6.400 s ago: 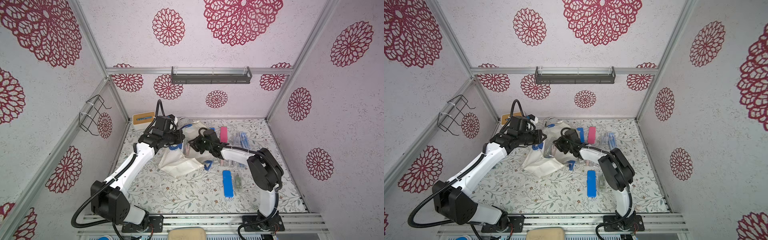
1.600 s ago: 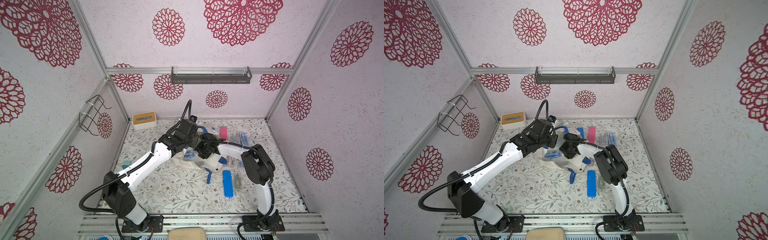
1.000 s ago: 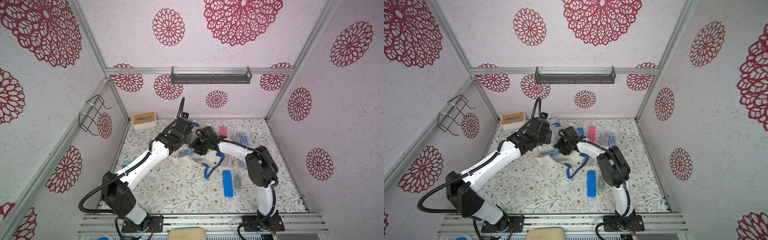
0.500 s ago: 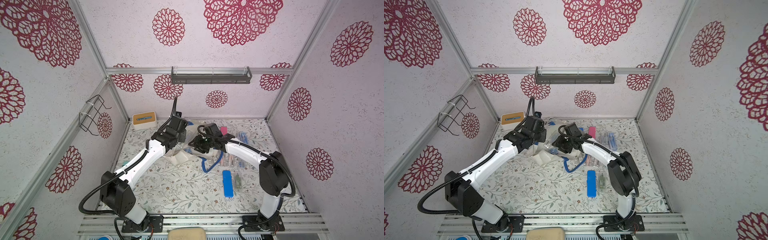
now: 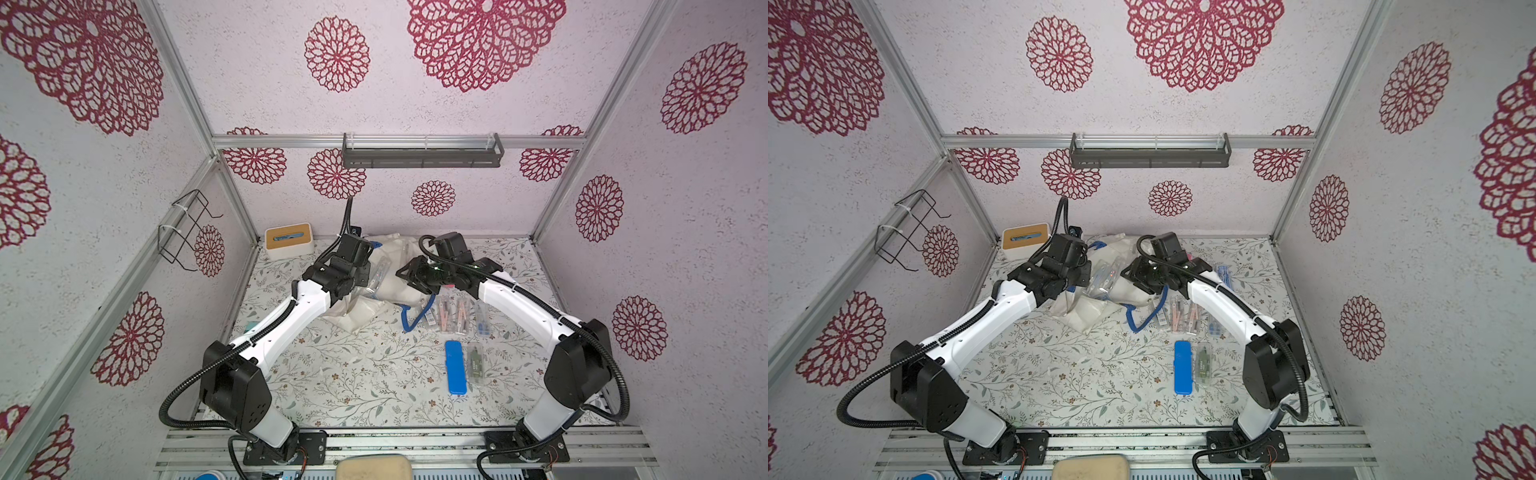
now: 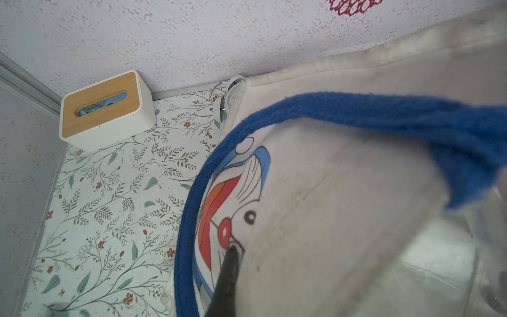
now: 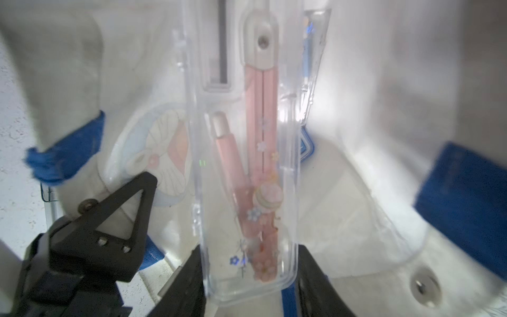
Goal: Take out the compass set from the canvas bag
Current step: Pick up the compass set from the canvas bag.
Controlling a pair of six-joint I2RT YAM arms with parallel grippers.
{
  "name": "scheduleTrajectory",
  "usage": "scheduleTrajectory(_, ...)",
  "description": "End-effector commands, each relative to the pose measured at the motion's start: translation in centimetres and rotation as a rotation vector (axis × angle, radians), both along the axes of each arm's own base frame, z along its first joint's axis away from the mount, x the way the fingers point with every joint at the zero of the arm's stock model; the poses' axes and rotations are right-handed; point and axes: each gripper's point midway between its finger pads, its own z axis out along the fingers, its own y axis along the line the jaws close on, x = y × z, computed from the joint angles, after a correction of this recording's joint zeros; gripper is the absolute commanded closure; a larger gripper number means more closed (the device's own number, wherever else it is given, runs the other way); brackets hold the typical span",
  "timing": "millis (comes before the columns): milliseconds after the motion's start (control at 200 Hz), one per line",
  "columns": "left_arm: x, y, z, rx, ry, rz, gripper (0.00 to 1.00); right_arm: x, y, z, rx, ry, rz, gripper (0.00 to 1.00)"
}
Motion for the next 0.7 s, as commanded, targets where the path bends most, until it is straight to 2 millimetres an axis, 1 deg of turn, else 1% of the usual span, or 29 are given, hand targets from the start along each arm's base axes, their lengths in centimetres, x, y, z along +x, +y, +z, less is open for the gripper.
scheduleTrajectory(0, 1.2, 0.7, 3.8, -0.06, -0.095, 0.022, 1.0, 0.9, -4.2, 3.5, -0.035, -0.105, -0.073, 0.66)
scheduleTrajectory(60, 1.3, 1.0, 4.4, -0.077, -0.093, 0.018, 1.0, 0.5, -5.8, 3.3, -0.062, -0.097, -0.084, 0.65)
scheduleTrajectory(105, 1.4, 1.4, 4.9, -0.091, -0.088, 0.016, 1.0, 0.0, -6.8, 2.7, -0.085, -0.083, -0.084, 0.65)
scheduleTrajectory(160, 1.5, 1.9, 5.2, -0.108, -0.079, 0.014, 1.0, -0.9, -7.7, 1.8, -0.115, -0.064, -0.079, 0.65)
scheduleTrajectory(245, 1.7, 2.9, 5.5, -0.137, -0.059, 0.015, 1.0, -2.4, -8.7, -0.1, -0.16, -0.022, -0.064, 0.65)
scheduleTrajectory(425, 1.8, 4.9, 5.0, -0.169, -0.027, 0.039, 1.0, -6.5, -9.0, -5.2, -0.162, 0.109, -0.029, 0.66)
scheduleTrajectory(520, 1.9, 5.2, 4.6, -0.179, -0.015, 0.04, 1.0, -8.9, -8.7, -7.6, -0.169, 0.166, -0.018, 0.66)
scheduleTrajectory(600, 2.1, 5.4, 4.1, -0.184, -0.001, 0.043, 1.0, -10.4, -8.1, -8.4, -0.15, 0.173, -0.021, 0.65)
scheduleTrajectory(696, 2.5, 5.5, 3.5, -0.183, 0.018, 0.04, 1.0, -11.6, -7.7, -8.7, -0.137, 0.166, -0.033, 0.65)
